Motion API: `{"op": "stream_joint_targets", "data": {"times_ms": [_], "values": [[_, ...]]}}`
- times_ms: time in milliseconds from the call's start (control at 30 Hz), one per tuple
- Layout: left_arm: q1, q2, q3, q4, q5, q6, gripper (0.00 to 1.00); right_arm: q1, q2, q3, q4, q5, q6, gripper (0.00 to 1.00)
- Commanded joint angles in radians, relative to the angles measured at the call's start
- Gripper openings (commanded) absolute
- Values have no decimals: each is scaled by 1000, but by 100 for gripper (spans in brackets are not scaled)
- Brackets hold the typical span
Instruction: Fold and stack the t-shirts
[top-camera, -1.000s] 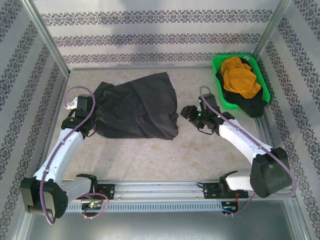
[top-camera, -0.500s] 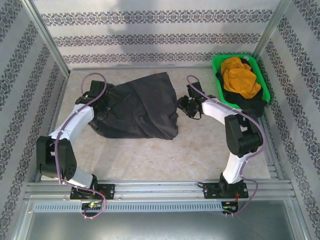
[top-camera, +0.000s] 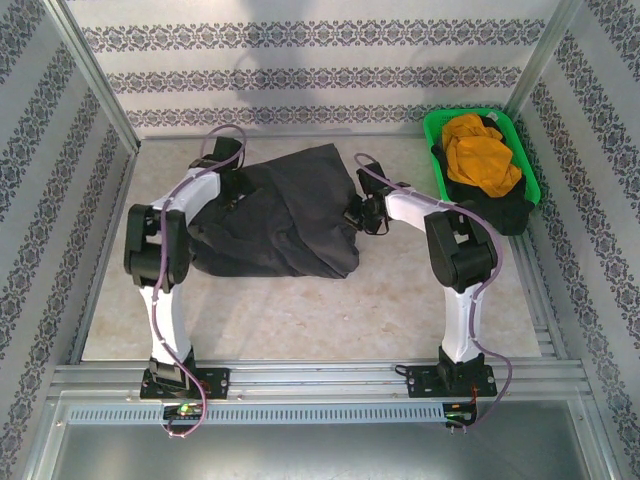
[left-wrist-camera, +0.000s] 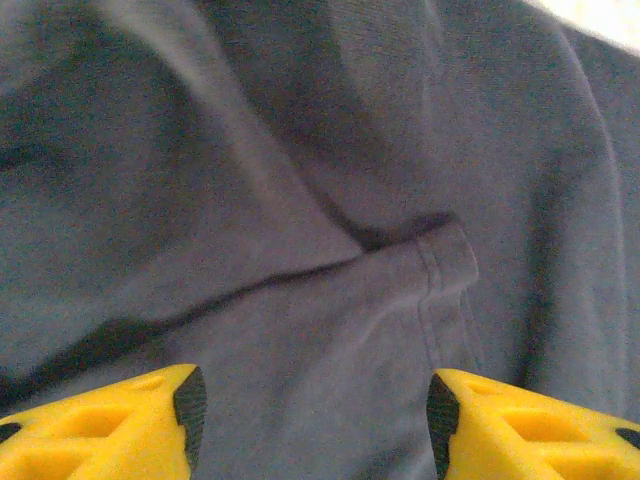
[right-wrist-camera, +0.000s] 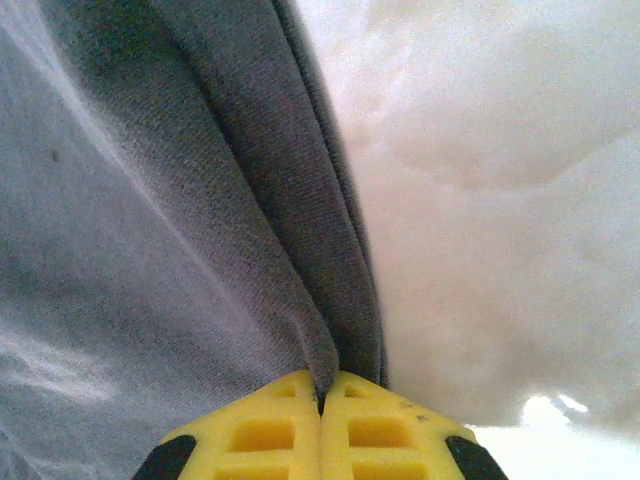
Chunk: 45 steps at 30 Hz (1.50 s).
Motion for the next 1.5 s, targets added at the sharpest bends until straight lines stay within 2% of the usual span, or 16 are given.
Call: {"op": "stream_joint_targets", "data": {"times_ms": [0, 267, 567, 667, 900, 967, 1200, 1267, 1467], "values": [[-11, 76, 97, -23, 1, 110, 57, -30, -18, 31, -82, 53, -40, 0], [-15, 170, 150, 60, 52, 188, 54, -47, 48, 229, -238, 2, -164, 0], [-14, 201, 145, 60, 25, 286, 62, -74, 87, 293, -262, -36, -176, 0], [-15, 204, 122, 95, 68, 283, 55, -78, 92, 295, -261, -46, -174, 0], [-26, 168, 80, 151, 101, 260, 18, -83, 90, 287, -253, -51, -166, 0], [-25, 163, 79, 141, 99, 258, 11, -84, 88, 286, -253, -51, -163, 0], [-31, 87, 34, 132, 66, 244, 9, -88, 87, 284, -251, -53, -165, 0], [-32, 68, 21, 131, 74, 231, 13, -90, 86, 282, -251, -52, -165, 0], [-34, 20, -14, 103, 104, 187, 12, -110, 81, 273, -249, -47, -169, 0]]}}
